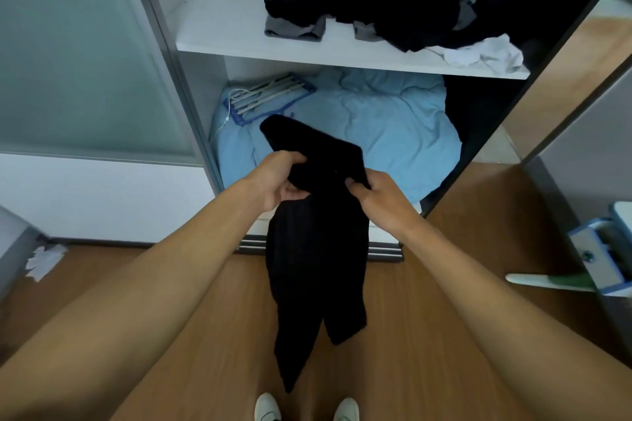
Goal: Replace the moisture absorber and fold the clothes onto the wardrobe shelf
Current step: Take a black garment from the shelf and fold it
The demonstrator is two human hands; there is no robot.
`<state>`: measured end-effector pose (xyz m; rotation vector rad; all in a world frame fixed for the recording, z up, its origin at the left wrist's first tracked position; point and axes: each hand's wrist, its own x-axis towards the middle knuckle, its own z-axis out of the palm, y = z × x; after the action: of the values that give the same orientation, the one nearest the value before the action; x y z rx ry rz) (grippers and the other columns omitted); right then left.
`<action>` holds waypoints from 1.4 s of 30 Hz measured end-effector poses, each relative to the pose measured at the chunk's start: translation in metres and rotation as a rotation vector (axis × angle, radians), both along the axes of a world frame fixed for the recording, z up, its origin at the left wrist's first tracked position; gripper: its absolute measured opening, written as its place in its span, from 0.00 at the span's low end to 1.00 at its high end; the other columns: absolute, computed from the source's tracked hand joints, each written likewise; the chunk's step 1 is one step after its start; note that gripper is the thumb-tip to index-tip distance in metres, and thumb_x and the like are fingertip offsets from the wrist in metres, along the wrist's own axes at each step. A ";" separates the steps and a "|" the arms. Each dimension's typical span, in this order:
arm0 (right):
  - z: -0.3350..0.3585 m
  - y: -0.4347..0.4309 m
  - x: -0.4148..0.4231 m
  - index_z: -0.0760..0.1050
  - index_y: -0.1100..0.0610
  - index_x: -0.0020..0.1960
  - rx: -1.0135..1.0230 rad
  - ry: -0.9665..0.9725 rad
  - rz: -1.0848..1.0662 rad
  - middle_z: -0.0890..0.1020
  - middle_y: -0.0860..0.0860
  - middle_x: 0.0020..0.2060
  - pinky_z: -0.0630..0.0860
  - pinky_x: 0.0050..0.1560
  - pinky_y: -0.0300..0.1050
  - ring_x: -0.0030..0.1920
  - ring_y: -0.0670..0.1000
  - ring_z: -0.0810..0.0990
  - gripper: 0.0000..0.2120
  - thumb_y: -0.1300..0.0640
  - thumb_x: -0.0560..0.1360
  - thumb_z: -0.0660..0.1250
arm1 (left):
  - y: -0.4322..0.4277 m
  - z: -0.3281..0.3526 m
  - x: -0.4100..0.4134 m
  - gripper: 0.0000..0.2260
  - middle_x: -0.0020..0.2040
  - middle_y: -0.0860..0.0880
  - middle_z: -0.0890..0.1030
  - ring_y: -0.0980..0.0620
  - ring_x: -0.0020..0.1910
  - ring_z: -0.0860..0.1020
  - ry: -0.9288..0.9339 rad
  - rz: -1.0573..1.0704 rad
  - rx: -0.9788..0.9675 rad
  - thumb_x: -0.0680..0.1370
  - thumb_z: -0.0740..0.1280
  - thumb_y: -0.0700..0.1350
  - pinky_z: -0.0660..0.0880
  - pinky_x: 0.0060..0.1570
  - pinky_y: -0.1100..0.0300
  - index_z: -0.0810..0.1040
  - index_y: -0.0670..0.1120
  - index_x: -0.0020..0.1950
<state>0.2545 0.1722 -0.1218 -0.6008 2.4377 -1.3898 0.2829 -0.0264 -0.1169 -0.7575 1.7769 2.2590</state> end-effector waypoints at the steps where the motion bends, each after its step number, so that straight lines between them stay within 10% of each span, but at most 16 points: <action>1: 0.001 -0.002 0.003 0.77 0.54 0.45 0.022 -0.005 0.006 0.80 0.45 0.36 0.70 0.43 0.41 0.39 0.41 0.77 0.09 0.59 0.81 0.60 | 0.002 0.004 0.000 0.06 0.29 0.52 0.82 0.56 0.28 0.82 0.007 0.015 0.030 0.81 0.60 0.42 0.79 0.29 0.61 0.76 0.46 0.49; 10: 0.009 0.001 0.021 0.69 0.53 0.71 -0.043 -0.046 0.174 0.79 0.48 0.63 0.72 0.66 0.43 0.65 0.45 0.75 0.26 0.51 0.75 0.68 | 0.020 0.036 0.005 0.11 0.38 0.41 0.86 0.42 0.38 0.86 0.082 -0.050 0.017 0.81 0.58 0.41 0.81 0.33 0.57 0.79 0.39 0.52; 15: 0.022 -0.003 0.006 0.81 0.50 0.54 -0.446 -0.083 -0.222 0.86 0.48 0.49 0.79 0.58 0.45 0.53 0.47 0.84 0.06 0.54 0.80 0.67 | 0.009 0.046 0.015 0.23 0.48 0.43 0.87 0.46 0.49 0.86 0.157 -0.217 -0.148 0.81 0.59 0.60 0.83 0.48 0.51 0.79 0.41 0.58; 19: 0.036 0.011 -0.012 0.83 0.57 0.55 -0.574 -0.343 -0.138 0.87 0.52 0.48 0.81 0.49 0.41 0.51 0.51 0.86 0.08 0.56 0.78 0.69 | -0.019 0.026 0.018 0.20 0.53 0.50 0.83 0.55 0.54 0.81 0.292 0.181 -0.579 0.75 0.69 0.63 0.76 0.58 0.57 0.79 0.48 0.54; 24: 0.072 0.014 -0.028 0.84 0.58 0.50 -0.665 -0.418 -0.046 0.87 0.54 0.47 0.82 0.51 0.44 0.49 0.52 0.86 0.07 0.60 0.78 0.67 | -0.045 0.004 0.006 0.32 0.67 0.54 0.77 0.56 0.67 0.74 0.256 -0.040 -0.285 0.71 0.73 0.60 0.66 0.69 0.55 0.70 0.48 0.71; 29: 0.091 0.014 -0.037 0.86 0.57 0.48 -0.598 -0.365 0.003 0.87 0.54 0.47 0.82 0.51 0.45 0.49 0.53 0.86 0.09 0.58 0.78 0.67 | -0.030 0.014 -0.003 0.33 0.55 0.51 0.86 0.52 0.56 0.84 0.295 -0.052 -0.196 0.62 0.78 0.66 0.78 0.56 0.57 0.80 0.49 0.60; 35: 0.055 0.041 -0.040 0.79 0.52 0.60 -0.381 -0.313 0.000 0.86 0.49 0.55 0.77 0.62 0.44 0.57 0.49 0.84 0.15 0.46 0.76 0.71 | -0.012 0.021 -0.011 0.14 0.47 0.50 0.87 0.50 0.46 0.86 0.383 0.127 -0.161 0.77 0.70 0.58 0.80 0.44 0.58 0.84 0.49 0.53; 42: 0.019 0.052 -0.027 0.80 0.57 0.59 -0.427 -0.341 -0.125 0.86 0.54 0.53 0.78 0.62 0.49 0.55 0.52 0.85 0.19 0.43 0.77 0.69 | -0.019 0.020 0.011 0.30 0.54 0.49 0.86 0.51 0.53 0.84 0.319 -0.113 -0.110 0.67 0.75 0.65 0.80 0.48 0.62 0.80 0.47 0.61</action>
<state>0.2280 0.2246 -0.1024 -0.2666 1.9519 -1.9065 0.2935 -0.0452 -0.0974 -0.3139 2.0365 2.3254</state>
